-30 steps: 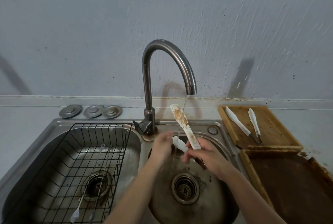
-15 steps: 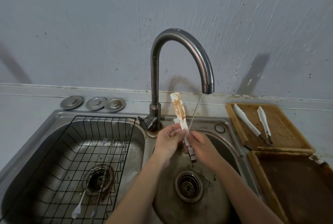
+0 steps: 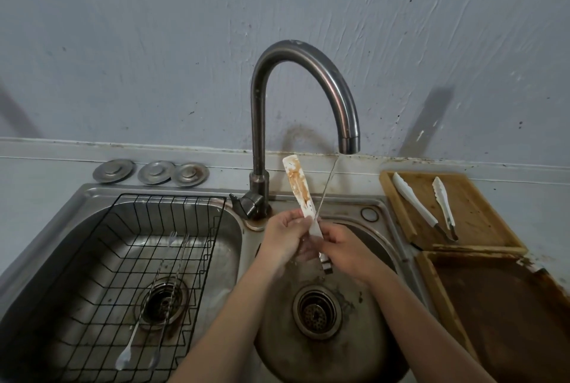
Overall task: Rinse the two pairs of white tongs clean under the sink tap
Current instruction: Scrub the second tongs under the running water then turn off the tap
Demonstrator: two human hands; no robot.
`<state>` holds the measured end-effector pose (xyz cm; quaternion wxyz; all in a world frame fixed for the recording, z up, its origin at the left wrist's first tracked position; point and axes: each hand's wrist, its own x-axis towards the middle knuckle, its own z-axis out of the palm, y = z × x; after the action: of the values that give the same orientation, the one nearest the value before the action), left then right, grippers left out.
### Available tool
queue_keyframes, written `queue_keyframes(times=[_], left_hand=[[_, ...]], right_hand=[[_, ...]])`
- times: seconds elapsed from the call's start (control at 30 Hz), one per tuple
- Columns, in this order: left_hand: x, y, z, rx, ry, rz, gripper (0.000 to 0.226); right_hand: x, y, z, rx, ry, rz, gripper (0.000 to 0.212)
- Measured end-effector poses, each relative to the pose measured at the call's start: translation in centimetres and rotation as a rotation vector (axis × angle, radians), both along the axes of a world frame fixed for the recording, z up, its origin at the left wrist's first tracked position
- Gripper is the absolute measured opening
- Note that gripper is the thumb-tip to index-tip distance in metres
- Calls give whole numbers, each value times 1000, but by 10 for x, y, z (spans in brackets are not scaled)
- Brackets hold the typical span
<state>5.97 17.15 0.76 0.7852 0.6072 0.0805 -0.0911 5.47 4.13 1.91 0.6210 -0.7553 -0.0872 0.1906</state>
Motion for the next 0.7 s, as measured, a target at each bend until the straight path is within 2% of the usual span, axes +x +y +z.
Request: queue_keyframes(times=[0.13, 0.33, 0.43, 0.53, 0.63, 0.7], left_hand=[[-1, -5, 9, 48, -76, -18, 13], [-8, -3, 7, 25, -12, -69, 5], [-15, -10, -3, 3, 46, -61, 9], [-19, -20, -9, -103, 194, 19, 21], [-20, -24, -12, -224, 306, 123, 39], [-24, -28, -12, -194, 298, 104, 34]], right_hand=[[-5, 9, 5, -86, 27, -210, 45], [-13, 0, 8, -106, 81, -155, 30], [-18, -11, 9, -374, -17, -195, 36], [-25, -20, 11, -653, -167, -142, 41], [-29, -29, 14, -760, -165, -117, 42], [-30, -33, 15, -779, -160, -113, 42]])
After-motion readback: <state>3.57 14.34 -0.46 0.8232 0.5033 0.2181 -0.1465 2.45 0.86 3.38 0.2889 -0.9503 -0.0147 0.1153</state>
